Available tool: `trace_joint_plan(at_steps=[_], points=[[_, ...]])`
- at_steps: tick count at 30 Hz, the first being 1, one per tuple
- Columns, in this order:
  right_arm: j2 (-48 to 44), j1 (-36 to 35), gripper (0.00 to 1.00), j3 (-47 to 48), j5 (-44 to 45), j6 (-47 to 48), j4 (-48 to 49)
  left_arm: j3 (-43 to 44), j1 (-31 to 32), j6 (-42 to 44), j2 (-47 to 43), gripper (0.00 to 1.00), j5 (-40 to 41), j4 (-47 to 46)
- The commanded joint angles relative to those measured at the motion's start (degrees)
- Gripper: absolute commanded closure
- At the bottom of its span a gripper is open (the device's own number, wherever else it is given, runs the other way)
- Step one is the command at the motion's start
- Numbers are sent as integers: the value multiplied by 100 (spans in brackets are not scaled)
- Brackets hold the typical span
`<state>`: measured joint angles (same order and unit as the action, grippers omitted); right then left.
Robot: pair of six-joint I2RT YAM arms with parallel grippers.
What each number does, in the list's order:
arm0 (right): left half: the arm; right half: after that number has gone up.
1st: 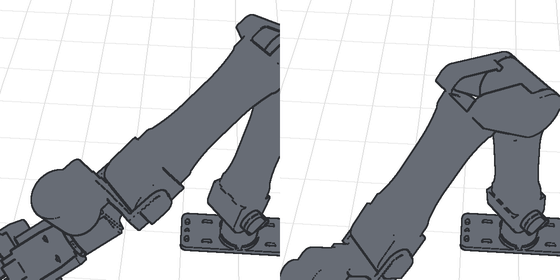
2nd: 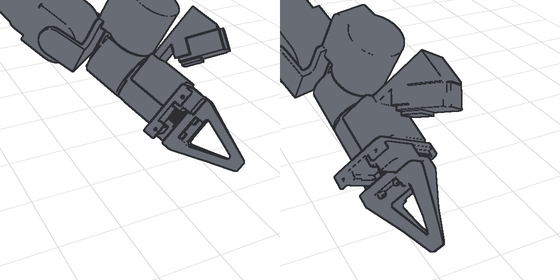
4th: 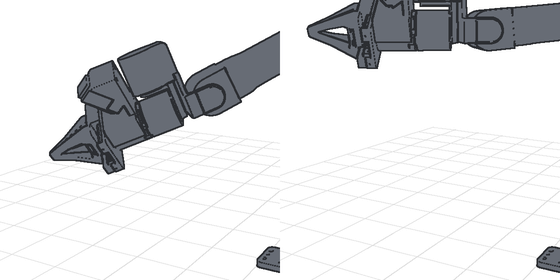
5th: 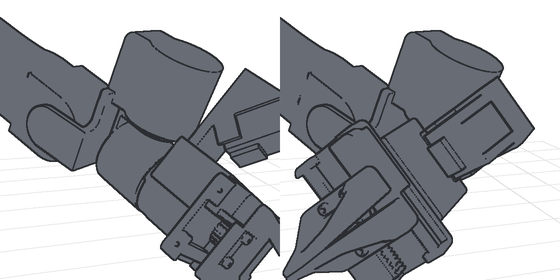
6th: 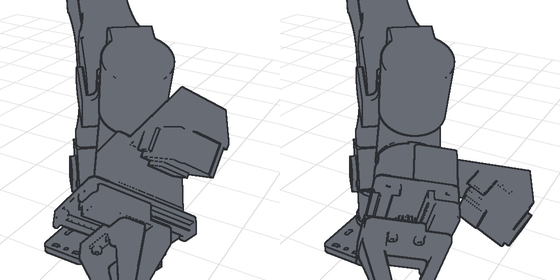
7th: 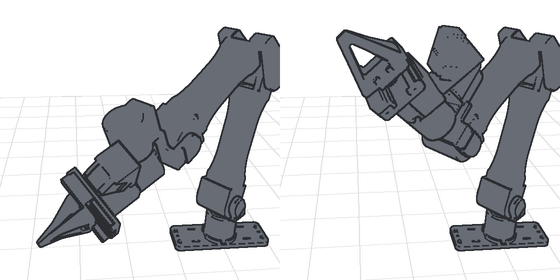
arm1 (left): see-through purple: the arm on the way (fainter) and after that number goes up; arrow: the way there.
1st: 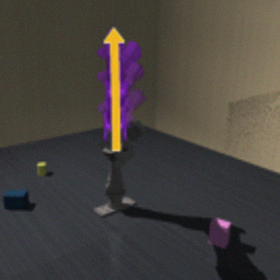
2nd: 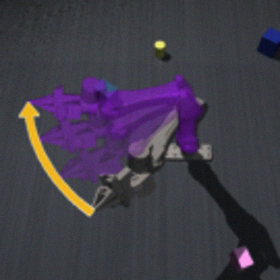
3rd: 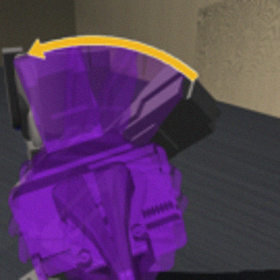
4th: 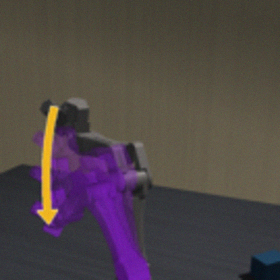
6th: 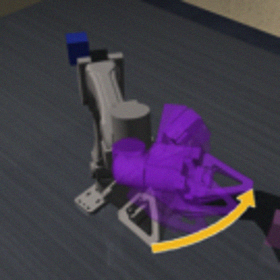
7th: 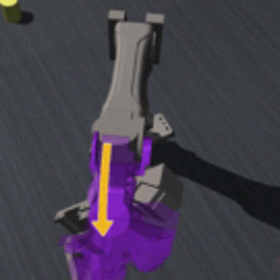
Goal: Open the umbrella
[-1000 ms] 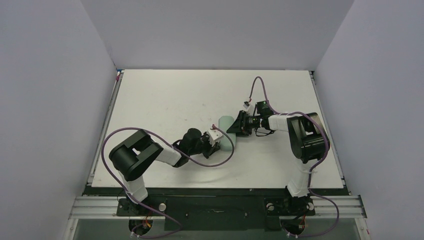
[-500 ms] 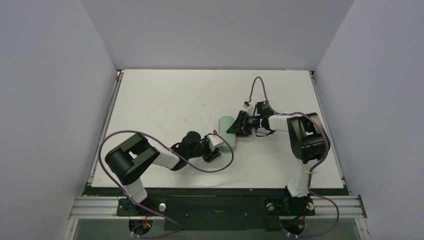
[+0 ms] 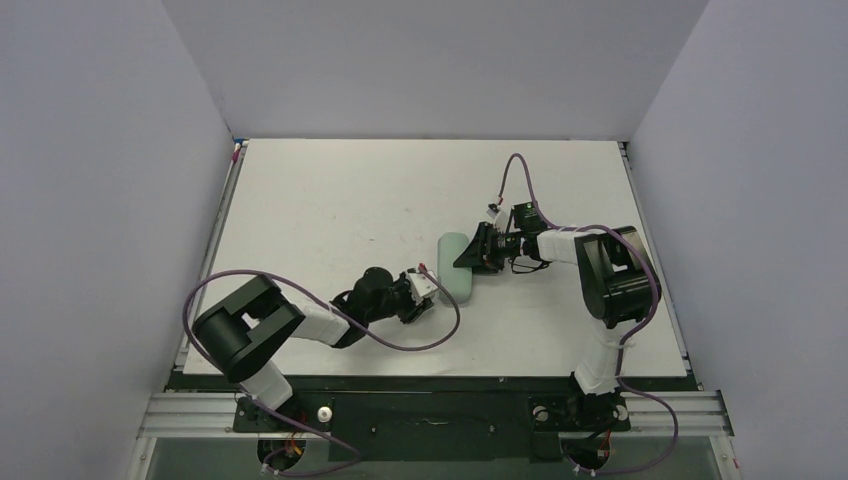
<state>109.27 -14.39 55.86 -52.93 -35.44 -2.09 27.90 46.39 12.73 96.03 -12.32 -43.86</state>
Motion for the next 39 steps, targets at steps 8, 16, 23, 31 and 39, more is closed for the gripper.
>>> trace_joint_plan(at_steps=[8,16,23,31,39], points=[[-59,-51,100,-164,801,436,-607,-722,204,646,-1559,64,-1133,543],[-66,-52,100,-152,805,429,-609,-82,226,529,-921,65,-859,373],[-88,-51,100,-170,784,428,-640,196,221,556,-376,66,-619,150],[-108,-47,100,-167,766,446,-637,298,155,507,-126,70,-389,101],[-112,-47,100,-206,759,464,-635,512,-22,472,156,77,-259,45]])
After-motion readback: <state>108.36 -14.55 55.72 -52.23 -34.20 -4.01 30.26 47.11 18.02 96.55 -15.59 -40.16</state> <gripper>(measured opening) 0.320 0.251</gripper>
